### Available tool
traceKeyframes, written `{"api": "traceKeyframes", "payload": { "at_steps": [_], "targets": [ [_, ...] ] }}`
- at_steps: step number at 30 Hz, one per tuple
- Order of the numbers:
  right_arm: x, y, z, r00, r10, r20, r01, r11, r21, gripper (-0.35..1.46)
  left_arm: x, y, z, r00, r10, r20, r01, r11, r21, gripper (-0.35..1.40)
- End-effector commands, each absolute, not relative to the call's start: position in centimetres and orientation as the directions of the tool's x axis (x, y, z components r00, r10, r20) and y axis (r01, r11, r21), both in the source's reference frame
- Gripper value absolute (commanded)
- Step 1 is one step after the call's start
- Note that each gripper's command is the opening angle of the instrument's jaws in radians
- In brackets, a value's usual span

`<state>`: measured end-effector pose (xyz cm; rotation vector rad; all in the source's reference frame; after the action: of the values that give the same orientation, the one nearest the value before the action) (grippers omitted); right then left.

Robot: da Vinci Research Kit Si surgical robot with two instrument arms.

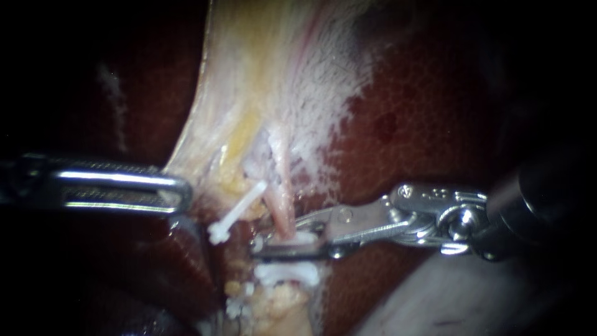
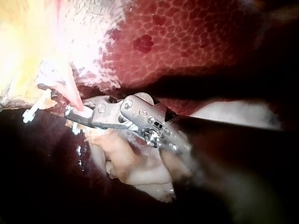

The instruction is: Going back third clip right tube

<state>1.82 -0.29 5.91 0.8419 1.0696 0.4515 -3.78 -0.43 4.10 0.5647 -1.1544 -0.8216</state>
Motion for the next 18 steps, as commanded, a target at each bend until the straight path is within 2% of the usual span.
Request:
{"api": "traceKeyframes", "payload": {
  "at_steps": [1, 10, 11, 12, 15, 18],
  "targets": [
    [1.82, -0.29, 5.91, 0.434, 0.69, -0.579, 0.067, 0.617, 0.784, -0.35, -3.78, -0.43, 4.1, 0.176, -0.805, 0.566, 0.271, 0.592, 0.759, -0.35],
    [1.83, -0.3, 5.96, 0.437, 0.688, -0.58, 0.073, 0.615, 0.785, -0.35, -3.78, -0.43, 4.1, 0.176, -0.805, 0.566, 0.271, 0.592, 0.759, -0.35],
    [1.84, -0.3, 5.97, 0.437, 0.684, -0.585, 0.076, 0.62, 0.781, -0.26, -3.78, -0.43, 4.1, 0.176, -0.805, 0.566, 0.271, 0.592, 0.759, -0.35],
    [1.84, -0.29, 5.98, 0.435, 0.665, -0.607, 0.088, 0.64, 0.764, -0.08, -3.78, -0.43, 4.1, 0.176, -0.805, 0.566, 0.271, 0.592, 0.759, -0.35],
    [1.86, -0.29, 5.98, 0.423, 0.607, -0.673, 0.119, 0.699, 0.705, 0.3, -3.78, -0.43, 4.1, 0.176, -0.805, 0.566, 0.27, 0.592, 0.759, -0.35],
    [1.88, -0.27, 5.97, 0.412, 0.548, -0.728, 0.153, 0.746, 0.648, 0.48, -3.77, -0.43, 4.11, 0.177, -0.805, 0.566, 0.27, 0.593, 0.759, -0.35]
  ]
}}
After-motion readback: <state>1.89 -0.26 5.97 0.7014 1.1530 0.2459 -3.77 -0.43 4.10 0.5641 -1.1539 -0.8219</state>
